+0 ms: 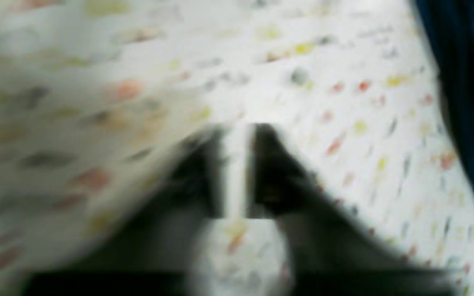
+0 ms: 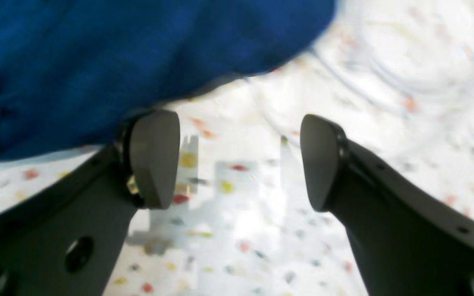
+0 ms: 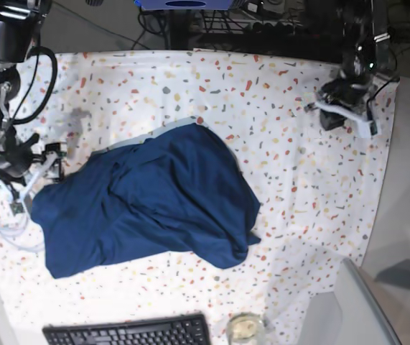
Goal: Layout the t-shirt on the table in an organized manner, then fold the t-shirt properly
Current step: 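Grasp the shirt's bunched edge with the right gripper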
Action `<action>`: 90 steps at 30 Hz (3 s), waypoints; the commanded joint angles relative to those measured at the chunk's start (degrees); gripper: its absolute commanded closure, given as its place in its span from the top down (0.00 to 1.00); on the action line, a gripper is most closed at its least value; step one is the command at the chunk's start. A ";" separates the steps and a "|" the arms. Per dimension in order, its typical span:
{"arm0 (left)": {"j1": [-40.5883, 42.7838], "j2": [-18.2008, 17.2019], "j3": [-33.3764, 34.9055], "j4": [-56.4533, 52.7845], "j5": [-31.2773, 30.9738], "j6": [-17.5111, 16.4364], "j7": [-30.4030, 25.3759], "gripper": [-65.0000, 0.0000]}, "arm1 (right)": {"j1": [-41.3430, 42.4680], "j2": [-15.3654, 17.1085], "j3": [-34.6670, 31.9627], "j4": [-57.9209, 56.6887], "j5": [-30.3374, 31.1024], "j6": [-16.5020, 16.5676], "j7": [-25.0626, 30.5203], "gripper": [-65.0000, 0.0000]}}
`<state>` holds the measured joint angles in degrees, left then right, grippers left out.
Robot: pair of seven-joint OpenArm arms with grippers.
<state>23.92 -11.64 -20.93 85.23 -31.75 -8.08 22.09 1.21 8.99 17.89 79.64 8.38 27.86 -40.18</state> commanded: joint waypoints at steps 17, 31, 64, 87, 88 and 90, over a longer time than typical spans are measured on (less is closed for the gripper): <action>6.89 1.84 -12.35 2.02 -0.65 -7.70 -0.94 0.00 | 4.55 -5.26 -3.43 -7.77 0.54 0.06 3.04 0.23; 6.71 1.84 -12.08 2.37 -0.65 -7.70 -0.86 0.00 | -3.28 -5.17 -3.52 21.24 0.63 0.06 -9.18 0.00; 7.15 4.65 -12.00 4.66 -0.47 -7.70 -0.77 0.00 | 3.93 -6.31 -3.34 -2.49 0.63 -5.66 -6.28 0.79; 7.24 4.74 -12.35 4.57 -0.47 -7.70 -0.77 0.00 | 7.71 -8.25 -0.44 12.72 0.63 -6.01 -21.22 0.46; 7.24 4.74 -12.35 4.48 -0.47 -7.70 -0.77 0.00 | 7.09 -9.30 1.14 11.22 0.63 -5.92 -19.99 0.58; 7.24 4.74 -12.35 4.40 -0.47 -7.70 -0.77 0.00 | 5.95 -10.44 3.43 7.35 0.63 -5.66 -16.56 0.75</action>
<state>30.79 -6.37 -32.93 88.77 -31.75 -15.46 22.44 5.45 -1.61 21.45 85.67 8.21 22.15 -57.71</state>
